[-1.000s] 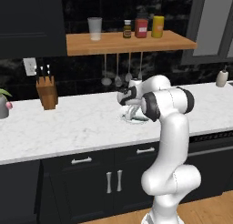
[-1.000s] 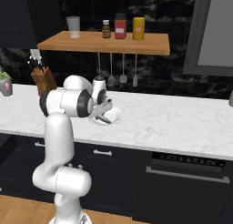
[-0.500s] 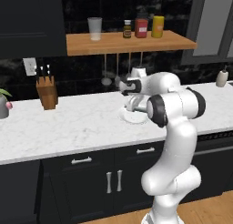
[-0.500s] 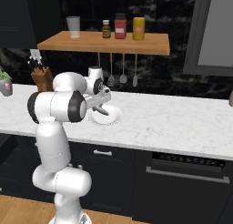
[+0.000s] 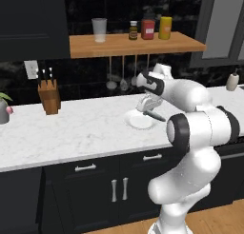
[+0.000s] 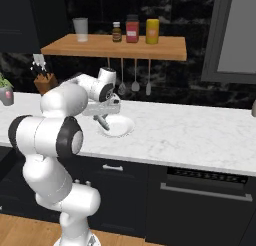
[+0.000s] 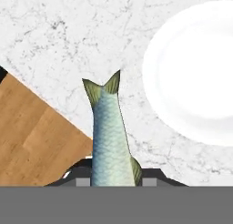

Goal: Pick up the knife from the drawer and place it on the cutting board. Then place the meat from the plate to the cutting board.

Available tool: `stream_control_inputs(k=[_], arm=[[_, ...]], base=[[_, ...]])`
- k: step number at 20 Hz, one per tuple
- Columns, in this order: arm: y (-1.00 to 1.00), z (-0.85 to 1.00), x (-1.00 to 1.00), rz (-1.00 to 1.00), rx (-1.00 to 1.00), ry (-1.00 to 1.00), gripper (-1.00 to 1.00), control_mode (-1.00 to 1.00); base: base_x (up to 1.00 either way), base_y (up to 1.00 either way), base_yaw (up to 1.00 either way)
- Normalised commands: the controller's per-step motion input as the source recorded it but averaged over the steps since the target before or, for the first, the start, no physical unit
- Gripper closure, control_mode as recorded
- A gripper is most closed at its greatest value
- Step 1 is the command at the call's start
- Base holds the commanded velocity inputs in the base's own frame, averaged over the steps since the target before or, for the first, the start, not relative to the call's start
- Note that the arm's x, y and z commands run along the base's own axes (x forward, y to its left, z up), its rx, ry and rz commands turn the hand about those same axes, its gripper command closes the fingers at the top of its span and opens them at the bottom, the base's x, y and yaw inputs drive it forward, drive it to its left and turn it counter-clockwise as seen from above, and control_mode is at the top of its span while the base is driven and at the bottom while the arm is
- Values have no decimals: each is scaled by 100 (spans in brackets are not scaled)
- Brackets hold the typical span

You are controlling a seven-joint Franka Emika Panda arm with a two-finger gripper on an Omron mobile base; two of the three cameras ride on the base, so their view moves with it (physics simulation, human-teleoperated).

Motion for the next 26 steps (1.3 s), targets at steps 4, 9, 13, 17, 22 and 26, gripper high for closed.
stream_control_inputs(k=[4, 9, 13, 17, 22, 26], arm=[[0, 38, -100, -33, 2, 0, 100, -100], [0, 42, -98, -32, 0, 0, 100, -100], [0, 50, -86, -29, 0, 0, 100, -100], [0, 37, -80, -26, 0, 0, 100, -100], [0, 14, -50, -19, 0, 0, 100, -100], [0, 0, -6, -3, 0, 0, 100, 100]], base=[[0, 0, 0], [0, 0, 0], [0, 0, 0], [0, 0, 0], [0, 0, 0], [-15, 0, -1]])
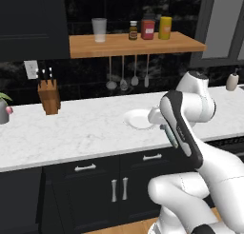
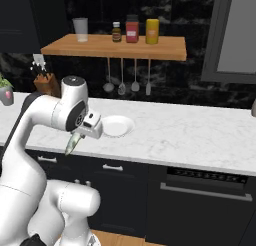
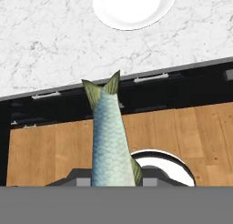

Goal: Pick up the knife from the drawer and place it on the cutting board. Then place the meat from the plate to the cutting board.

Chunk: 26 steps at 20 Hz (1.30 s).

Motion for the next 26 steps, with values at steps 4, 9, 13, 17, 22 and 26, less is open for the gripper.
stream_control_inputs(k=[4, 9, 13, 17, 22, 26], arm=[[0, 0, 0, 0, 0, 0, 100, 100], [0, 0, 0, 0, 0, 0, 100, 100], [0, 0, 0, 0, 0, 0, 100, 100], [0, 0, 0, 0, 0, 0, 100, 100], [0, 0, 0, 0, 0, 0, 100, 100], [0, 0, 0, 0, 0, 0, 100, 100]], base=[[-16, -2, 0], [0, -40, -4], [0, -69, -6], [0, -72, -5], [0, -75, -3], [1, -84, -1]])
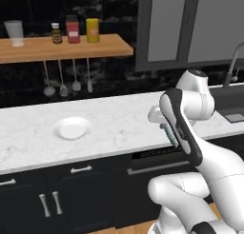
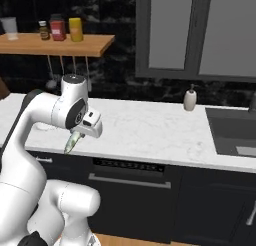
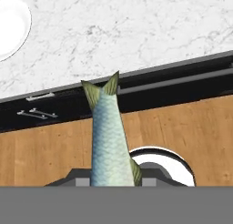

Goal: Pick up the knife from the drawer and place it on the cutting board. Then place the meat from the plate to the cutting board.

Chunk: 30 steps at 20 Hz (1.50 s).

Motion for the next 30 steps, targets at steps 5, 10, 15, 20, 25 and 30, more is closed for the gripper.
stream_control_inputs(k=[5, 10, 15, 20, 25, 30], arm=[[0, 0, 0, 0, 0, 0, 100, 100], [0, 0, 0, 0, 0, 0, 100, 100], [0, 0, 0, 0, 0, 0, 100, 100], [0, 0, 0, 0, 0, 0, 100, 100], [0, 0, 0, 0, 0, 0, 100, 100], [0, 0, 0, 0, 0, 0, 100, 100]], base=[[3, -88, 0], [2, -89, 0], [7, -93, 0], [18, -93, 2], [18, -87, 6], [21, -78, 10]])
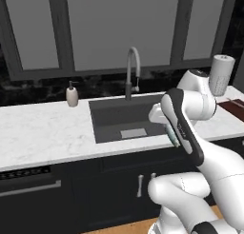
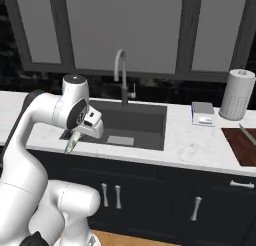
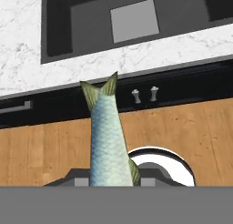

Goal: Pick up the knife from the drawer and place it on the cutting board. Then place the meat from the plate to the cutting board.

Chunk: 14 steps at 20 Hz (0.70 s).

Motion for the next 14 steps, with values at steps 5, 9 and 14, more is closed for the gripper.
stream_control_inputs(k=[5, 9, 14], arm=[[0, 0, 0, 0, 0, 0, 100, 100], [0, 0, 0, 0, 0, 0, 100, 100], [0, 0, 0, 0, 0, 0, 100, 100]], base=[[18, -66, 10], [25, -60, 7], [21, -60, 5]])
